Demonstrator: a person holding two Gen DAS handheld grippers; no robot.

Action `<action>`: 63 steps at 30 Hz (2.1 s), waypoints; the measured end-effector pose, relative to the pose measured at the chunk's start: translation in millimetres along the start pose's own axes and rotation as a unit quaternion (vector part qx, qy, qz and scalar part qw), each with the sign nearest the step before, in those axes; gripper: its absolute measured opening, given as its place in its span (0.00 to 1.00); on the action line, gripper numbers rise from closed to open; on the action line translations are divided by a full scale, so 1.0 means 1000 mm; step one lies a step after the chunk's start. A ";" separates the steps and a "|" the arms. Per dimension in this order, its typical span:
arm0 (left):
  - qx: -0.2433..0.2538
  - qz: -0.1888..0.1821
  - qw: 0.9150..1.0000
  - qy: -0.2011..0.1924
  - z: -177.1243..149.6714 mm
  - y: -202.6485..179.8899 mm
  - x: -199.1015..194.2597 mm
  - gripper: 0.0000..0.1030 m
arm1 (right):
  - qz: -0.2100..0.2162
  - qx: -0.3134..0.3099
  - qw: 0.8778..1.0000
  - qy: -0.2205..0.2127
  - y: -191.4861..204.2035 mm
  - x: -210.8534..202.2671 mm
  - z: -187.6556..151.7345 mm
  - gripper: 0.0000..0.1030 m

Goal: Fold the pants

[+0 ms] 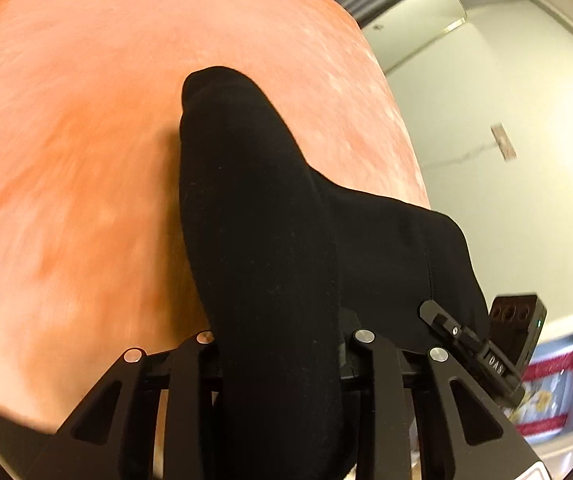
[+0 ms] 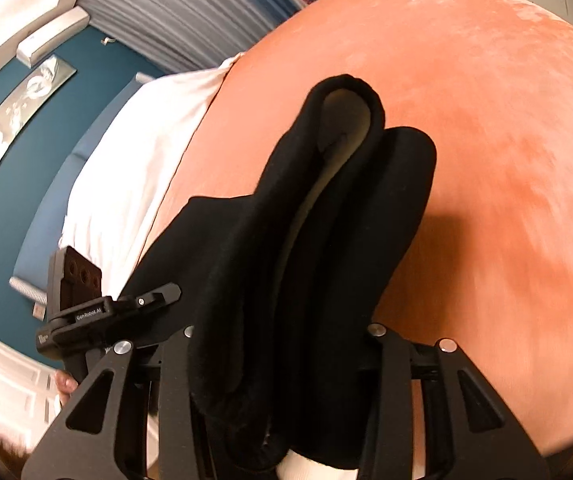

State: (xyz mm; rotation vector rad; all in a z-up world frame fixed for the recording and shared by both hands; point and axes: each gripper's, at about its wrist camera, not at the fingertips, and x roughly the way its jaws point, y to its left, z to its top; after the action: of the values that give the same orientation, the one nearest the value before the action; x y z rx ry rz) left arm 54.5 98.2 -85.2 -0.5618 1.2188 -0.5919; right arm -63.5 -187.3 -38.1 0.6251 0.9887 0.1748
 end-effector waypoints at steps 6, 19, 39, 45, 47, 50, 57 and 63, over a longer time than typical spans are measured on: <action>0.032 0.028 0.999 -0.011 -0.046 -0.018 -0.025 0.25 | -0.004 -0.003 1.000 -0.004 0.019 -0.024 -0.034 0.36; 0.174 -0.004 0.959 -0.225 0.091 -0.121 -0.125 0.25 | 0.055 -0.134 0.973 -0.183 0.109 -0.064 0.151 0.36; 0.201 0.030 0.931 -0.303 0.297 -0.113 -0.036 0.26 | 0.044 -0.139 0.967 -0.211 0.058 0.067 0.354 0.36; 0.159 0.044 0.952 -0.258 0.321 -0.058 0.043 0.26 | 0.018 -0.099 0.981 -0.166 -0.003 0.137 0.363 0.36; 0.149 0.047 0.959 -0.239 0.323 -0.038 0.067 0.26 | 0.014 -0.084 0.985 -0.149 -0.026 0.158 0.359 0.36; 0.136 0.056 0.967 -0.208 0.325 -0.009 0.101 0.26 | 0.006 -0.058 0.991 -0.118 -0.059 0.190 0.350 0.37; 0.052 0.082 0.978 -0.182 0.318 0.074 0.153 0.79 | 0.044 0.046 0.997 -0.054 -0.127 0.230 0.337 0.54; 0.019 0.135 0.966 -0.217 0.273 0.082 0.086 0.78 | -0.042 0.051 0.993 -0.101 -0.132 0.149 0.288 0.82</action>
State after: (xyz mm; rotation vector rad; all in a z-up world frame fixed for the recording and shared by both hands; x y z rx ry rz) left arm 348.0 120.7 -131.6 -0.4521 0.8456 -0.2404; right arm 237.7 -352.1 -107.9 0.6800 0.8290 -0.0137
